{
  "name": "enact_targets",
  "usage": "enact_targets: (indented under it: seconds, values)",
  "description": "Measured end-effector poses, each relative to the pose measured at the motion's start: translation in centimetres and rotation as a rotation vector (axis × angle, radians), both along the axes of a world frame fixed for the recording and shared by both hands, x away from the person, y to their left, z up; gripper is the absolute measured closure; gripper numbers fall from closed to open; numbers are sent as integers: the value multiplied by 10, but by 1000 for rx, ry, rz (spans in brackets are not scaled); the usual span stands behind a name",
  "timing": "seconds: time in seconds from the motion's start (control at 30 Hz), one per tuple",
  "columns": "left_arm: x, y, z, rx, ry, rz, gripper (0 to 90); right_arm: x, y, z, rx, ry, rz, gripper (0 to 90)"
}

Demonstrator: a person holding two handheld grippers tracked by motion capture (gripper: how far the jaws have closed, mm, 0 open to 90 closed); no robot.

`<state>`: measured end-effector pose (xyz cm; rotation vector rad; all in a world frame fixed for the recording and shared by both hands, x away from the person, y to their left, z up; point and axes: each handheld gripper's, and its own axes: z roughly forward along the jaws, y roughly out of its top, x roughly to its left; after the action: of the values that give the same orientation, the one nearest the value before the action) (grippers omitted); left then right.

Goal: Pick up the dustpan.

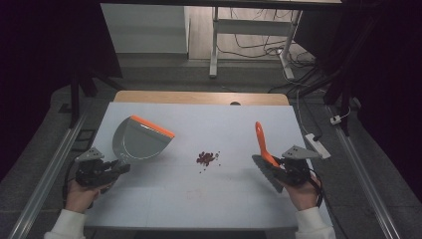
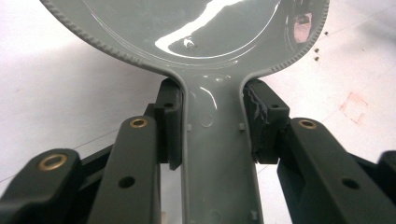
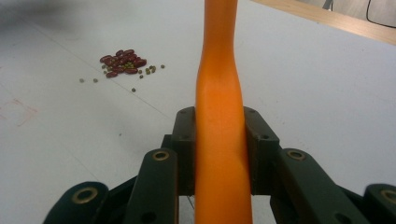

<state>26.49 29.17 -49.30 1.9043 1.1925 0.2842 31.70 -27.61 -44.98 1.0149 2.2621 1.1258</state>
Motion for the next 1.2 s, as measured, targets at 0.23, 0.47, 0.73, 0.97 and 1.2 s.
enact_targets:
  seconds: [0.23,0.47,0.73,0.97,1.2]
  values:
    - [-2,-8,3,9,-18,-53,622,-1,0,1,5,-3,0,699]
    - [-2,-20,4,25,-24,-125,621,0,1,1,3,-1,3,699]
    - [-4,-35,4,52,-24,-203,621,0,2,0,2,3,3,699]
    - [-6,-45,3,73,-23,-258,621,0,2,-1,-1,5,7,699]
    - [-8,-52,1,106,-10,-337,620,0,3,-2,-1,7,9,699]
